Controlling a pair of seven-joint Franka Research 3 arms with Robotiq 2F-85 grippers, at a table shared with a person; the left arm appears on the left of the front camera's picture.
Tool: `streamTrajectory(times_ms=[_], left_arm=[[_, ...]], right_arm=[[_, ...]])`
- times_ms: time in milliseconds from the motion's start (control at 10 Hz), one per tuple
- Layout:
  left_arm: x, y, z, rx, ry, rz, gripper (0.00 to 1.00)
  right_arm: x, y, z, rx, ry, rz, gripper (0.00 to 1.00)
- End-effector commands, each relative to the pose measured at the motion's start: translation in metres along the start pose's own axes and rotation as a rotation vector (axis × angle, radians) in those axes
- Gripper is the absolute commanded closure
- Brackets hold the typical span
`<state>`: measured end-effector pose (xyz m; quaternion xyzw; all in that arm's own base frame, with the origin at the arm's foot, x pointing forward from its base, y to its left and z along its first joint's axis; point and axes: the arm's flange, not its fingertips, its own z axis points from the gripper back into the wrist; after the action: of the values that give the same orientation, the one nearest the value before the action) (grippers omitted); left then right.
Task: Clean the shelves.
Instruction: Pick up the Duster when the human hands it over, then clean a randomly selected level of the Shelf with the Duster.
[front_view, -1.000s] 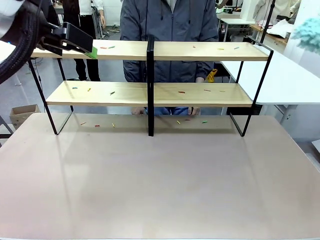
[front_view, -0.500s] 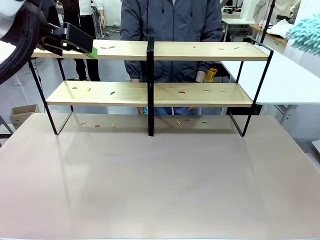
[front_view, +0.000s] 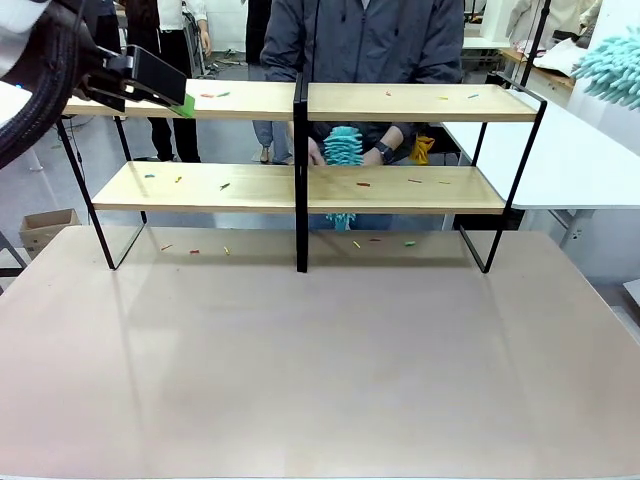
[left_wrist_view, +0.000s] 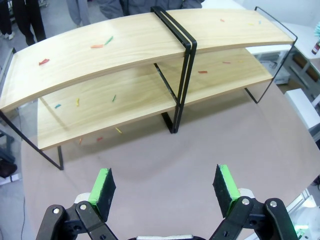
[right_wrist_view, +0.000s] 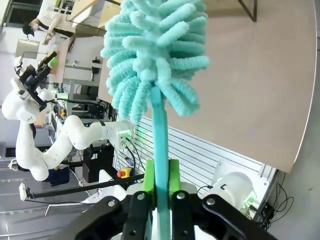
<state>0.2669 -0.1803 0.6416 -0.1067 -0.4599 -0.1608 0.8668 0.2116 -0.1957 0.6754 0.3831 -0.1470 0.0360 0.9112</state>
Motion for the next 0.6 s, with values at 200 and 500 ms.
streamTrajectory(times_ms=[200, 500], left_arm=[[0.0005, 0.0008, 0.0014, 0.006, -0.002, -0.009, 0.00], [0.0005, 0.0008, 0.0014, 0.006, -0.002, -0.009, 0.00]], right_arm=[[0.0008, 0.0045, 0.0044, 0.018, -0.004, -0.002, 1.00], [0.0008, 0.0045, 0.0044, 0.018, -0.004, -0.002, 1.00]])
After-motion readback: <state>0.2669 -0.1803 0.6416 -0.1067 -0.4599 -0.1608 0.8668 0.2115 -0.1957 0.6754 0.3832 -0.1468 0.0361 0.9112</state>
